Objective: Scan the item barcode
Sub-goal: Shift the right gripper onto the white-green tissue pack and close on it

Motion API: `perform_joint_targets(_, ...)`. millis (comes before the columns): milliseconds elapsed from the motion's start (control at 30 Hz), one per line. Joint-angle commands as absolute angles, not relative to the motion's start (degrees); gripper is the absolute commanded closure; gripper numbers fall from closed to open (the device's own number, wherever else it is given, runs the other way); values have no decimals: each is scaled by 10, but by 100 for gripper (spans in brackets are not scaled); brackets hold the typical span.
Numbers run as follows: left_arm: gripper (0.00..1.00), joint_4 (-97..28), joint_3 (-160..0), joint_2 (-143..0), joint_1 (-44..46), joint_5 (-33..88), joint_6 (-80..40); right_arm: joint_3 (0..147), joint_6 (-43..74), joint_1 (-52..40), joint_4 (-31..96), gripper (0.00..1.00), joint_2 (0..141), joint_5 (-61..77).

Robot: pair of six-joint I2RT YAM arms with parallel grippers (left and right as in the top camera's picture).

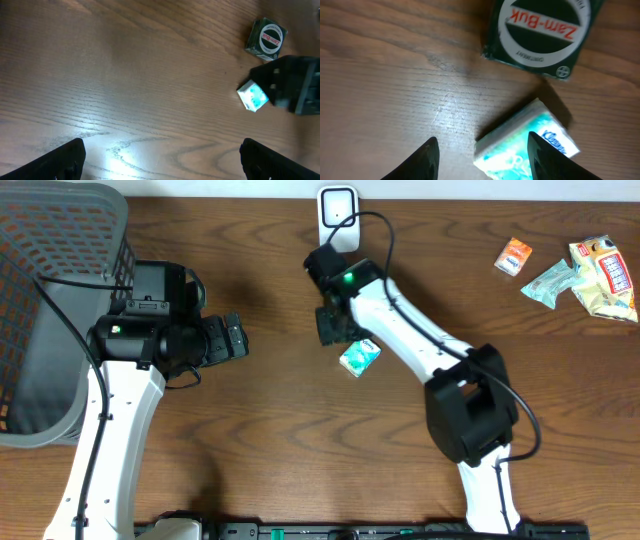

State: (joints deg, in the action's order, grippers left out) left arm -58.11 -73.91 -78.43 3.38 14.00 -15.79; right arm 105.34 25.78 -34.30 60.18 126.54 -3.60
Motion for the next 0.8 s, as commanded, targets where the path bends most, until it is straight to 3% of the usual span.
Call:
perform_joint_targets(0,2,-582,-741,-784,31,136,-152,1051,290,-360,605,49,1299,-109)
perform_joint_targets(767,2,-582,-741,-784,31,136,-152,1077,293,-364,677,46,1344,-196)
